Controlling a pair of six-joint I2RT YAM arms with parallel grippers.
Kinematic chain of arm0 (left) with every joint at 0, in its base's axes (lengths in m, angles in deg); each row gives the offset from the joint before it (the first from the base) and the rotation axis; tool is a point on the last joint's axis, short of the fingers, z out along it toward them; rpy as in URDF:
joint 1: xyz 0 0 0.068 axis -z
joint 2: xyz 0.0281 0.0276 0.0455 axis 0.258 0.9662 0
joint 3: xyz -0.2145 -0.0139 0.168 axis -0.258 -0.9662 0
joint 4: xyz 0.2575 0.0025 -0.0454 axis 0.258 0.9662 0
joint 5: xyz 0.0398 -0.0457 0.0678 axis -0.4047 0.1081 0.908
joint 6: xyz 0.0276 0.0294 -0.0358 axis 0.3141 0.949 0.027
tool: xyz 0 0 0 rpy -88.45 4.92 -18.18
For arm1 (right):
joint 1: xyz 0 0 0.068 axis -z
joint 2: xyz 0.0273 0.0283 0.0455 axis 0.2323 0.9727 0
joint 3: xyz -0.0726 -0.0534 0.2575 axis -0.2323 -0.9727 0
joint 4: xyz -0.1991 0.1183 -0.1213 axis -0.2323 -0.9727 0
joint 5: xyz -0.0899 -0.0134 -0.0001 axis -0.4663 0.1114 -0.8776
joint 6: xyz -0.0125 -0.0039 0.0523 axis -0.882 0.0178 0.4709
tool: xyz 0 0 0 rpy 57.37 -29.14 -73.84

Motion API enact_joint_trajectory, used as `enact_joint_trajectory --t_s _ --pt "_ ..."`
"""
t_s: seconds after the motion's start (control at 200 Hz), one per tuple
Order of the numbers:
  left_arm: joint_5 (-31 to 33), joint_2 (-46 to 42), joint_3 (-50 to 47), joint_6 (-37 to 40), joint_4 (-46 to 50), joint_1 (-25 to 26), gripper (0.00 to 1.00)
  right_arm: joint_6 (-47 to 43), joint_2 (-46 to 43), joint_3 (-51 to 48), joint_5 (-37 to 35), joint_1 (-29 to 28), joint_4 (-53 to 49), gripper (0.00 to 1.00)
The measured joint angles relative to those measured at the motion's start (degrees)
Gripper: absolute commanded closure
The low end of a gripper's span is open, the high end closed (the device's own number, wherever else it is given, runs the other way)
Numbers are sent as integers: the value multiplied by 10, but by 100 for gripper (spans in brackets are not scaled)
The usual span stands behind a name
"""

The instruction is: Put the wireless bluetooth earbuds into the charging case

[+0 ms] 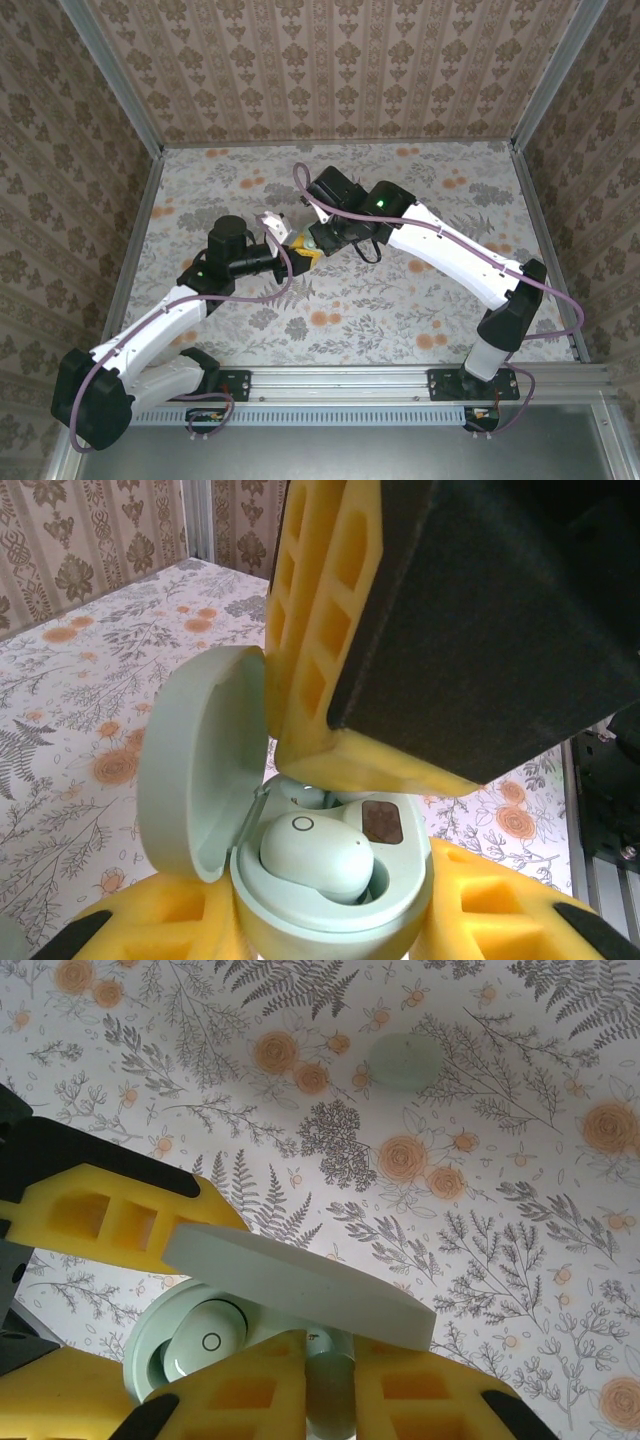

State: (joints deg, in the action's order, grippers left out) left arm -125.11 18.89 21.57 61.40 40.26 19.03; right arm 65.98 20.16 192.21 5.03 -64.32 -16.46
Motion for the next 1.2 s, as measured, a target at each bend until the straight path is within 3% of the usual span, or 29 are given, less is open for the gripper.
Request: enact_joint_trajectory --t_s 0.42,1.2 --pt "-7 3 0 0 0 0 97 3 2 5 9 0 -10 78" --pt "-6 5 0 -2 0 0 97 76 -19 -41 138 54 32 74"
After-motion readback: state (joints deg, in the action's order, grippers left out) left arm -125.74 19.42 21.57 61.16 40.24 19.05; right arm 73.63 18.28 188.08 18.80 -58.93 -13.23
